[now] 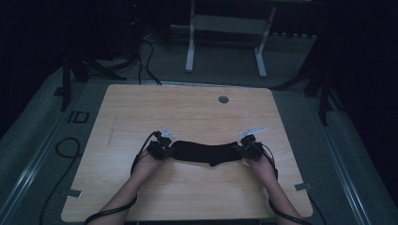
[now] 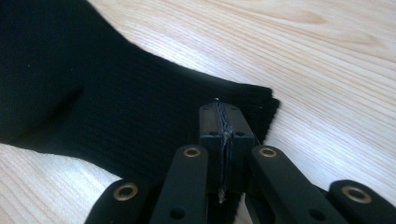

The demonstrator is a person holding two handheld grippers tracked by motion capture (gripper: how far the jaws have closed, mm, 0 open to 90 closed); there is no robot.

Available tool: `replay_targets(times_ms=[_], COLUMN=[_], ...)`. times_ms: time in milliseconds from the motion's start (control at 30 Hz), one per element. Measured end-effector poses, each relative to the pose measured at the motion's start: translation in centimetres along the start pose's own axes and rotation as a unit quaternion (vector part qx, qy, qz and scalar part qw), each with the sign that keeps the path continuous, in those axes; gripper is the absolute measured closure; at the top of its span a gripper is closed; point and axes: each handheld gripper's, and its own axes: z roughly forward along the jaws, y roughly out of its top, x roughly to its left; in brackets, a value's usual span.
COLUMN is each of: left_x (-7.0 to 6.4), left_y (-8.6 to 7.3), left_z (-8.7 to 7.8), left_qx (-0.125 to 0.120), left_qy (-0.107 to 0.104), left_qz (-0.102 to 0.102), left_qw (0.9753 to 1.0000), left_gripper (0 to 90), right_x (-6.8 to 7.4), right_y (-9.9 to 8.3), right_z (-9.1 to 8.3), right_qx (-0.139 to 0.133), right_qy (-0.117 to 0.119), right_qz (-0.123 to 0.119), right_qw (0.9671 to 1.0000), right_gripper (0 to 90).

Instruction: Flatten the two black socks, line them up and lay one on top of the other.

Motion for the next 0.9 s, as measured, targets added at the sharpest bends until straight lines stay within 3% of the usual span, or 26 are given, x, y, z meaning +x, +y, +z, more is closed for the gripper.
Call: replay_targets(times_ms=[267, 333, 467, 567, 600, 667, 700, 733, 800, 833, 900], left_x=[0.3, 0.5, 0.6, 0.2, -0.2, -0.5, -0.5, -0.6, -0.6, -0.3, -0.3], left_y=[-0.9, -1.0, -0.8, -0.6, -0.4, -0.3, -0.3, -0.4, -0.5, -0.6, -0.8], left_z=[-0.6, -0.7, -1.1, -2.1, -2.7, -3.2, -3.2, -3.5, -3.5, -3.5, -3.5], left_qx=[-0.005, -0.010, -0.019, -0.034, -0.045, -0.049, -0.049, -0.063, -0.069, -0.072, -0.070], left_qy=[0.013, 0.008, -0.001, -0.013, -0.015, -0.014, -0.014, -0.011, -0.009, -0.011, -0.012], left_qz=[-0.006, -0.010, -0.005, 0.000, 0.012, 0.012, 0.012, 0.011, 0.006, -0.009, -0.013], left_qw=[0.9999, 0.9999, 0.9998, 0.9993, 0.9988, 0.9986, 0.9986, 0.9979, 0.9975, 0.9973, 0.9974], left_gripper=[89.7, 89.4, 80.3, 76.3, 70.1, 59.7, 53.8, 47.2, 35.8, 31.0, 21.4], right_x=[0.8, 0.8, 1.2, 1.6, 1.7, 1.7, 1.7, 1.7, 1.7, 1.7, 1.7], right_y=[0.9, 1.0, 1.2, 1.5, 1.7, 1.9, 1.9, 2.0, 2.0, 2.0, 1.9], right_z=[1.2, 1.2, 0.9, 0.4, -0.1, -0.4, -0.4, -0.8, -1.1, -1.4, -1.6], right_qx=[-0.006, -0.006, -0.008, -0.015, -0.026, -0.030, -0.030, -0.035, -0.039, -0.043, -0.045], right_qy=[0.000, 0.004, 0.012, 0.021, 0.027, 0.028, 0.028, 0.028, 0.026, 0.024, 0.027], right_qz=[-0.011, -0.006, -0.009, -0.015, -0.015, -0.017, -0.017, -0.023, -0.025, -0.030, -0.030], right_qw=[0.9999, 1.0000, 0.9999, 0.9995, 0.9992, 0.9990, 0.9990, 0.9987, 0.9986, 0.9983, 0.9982], right_gripper=[88.1, 86.7, 84.5, 76.8, 64.9, 54.3, 54.3, 44.6, 40.8, 31.3, 28.1])
